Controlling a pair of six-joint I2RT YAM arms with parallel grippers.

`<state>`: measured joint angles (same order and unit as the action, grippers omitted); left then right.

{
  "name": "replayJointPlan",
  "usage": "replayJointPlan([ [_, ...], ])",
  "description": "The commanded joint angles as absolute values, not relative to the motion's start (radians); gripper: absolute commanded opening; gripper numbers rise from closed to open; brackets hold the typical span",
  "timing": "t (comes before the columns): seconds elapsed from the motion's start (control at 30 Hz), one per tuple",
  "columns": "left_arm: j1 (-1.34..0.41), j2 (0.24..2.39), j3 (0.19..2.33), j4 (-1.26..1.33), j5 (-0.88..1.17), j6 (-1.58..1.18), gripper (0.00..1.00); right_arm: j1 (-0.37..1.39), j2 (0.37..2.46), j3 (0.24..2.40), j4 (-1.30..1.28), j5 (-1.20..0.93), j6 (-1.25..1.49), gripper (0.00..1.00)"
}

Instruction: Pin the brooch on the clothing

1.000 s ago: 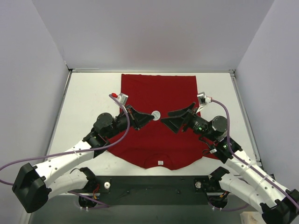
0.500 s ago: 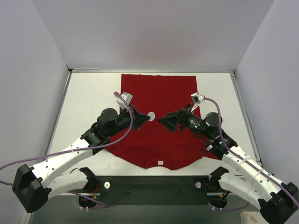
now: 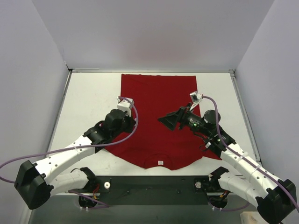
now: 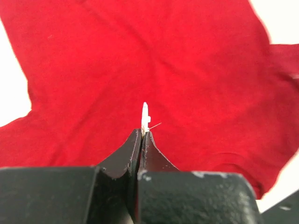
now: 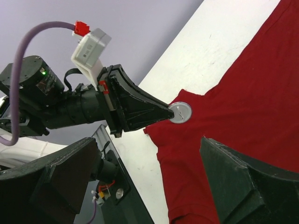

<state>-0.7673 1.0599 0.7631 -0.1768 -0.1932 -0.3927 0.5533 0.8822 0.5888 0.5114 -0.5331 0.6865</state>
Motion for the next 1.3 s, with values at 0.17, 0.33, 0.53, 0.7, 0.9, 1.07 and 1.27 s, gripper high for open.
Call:
replayJointPlan([
  [0.17,-0.773,1.166,0.837,-0.273,-0.416,-0.324,0.0,0.494,0.89,0.601,0.52,-0.543,0.716,1.0],
  [0.33,-0.775,1.293,0.893,-0.348,-0.463,-0.316,0.0,0.395,0.9,0.591,0.439,-0.503,0.773,1.0],
  [0.53,-0.798,1.457,0.992,-0.445,-0.517,-0.339,0.0,0.341,0.954,0.615,0.336,-0.497,0.801,1.0],
  [0.7,-0.845,1.558,1.08,-0.534,-0.639,-0.344,0.0,0.318,0.988,0.656,0.221,-0.45,0.759,1.0],
  [0.9,-0.919,1.678,1.179,-0.685,-0.813,-0.383,0.0,0.244,1.031,0.672,0.126,-0.423,0.759,1.0],
  [1.07,-0.953,1.781,1.264,-0.819,-0.896,-0.46,0.0,0.203,1.051,0.673,0.077,-0.414,0.747,1.0],
  [1.27,-0.966,1.847,1.316,-0.89,-0.92,-0.503,0.0,0.17,1.071,0.672,0.054,-0.417,0.73,1.0],
])
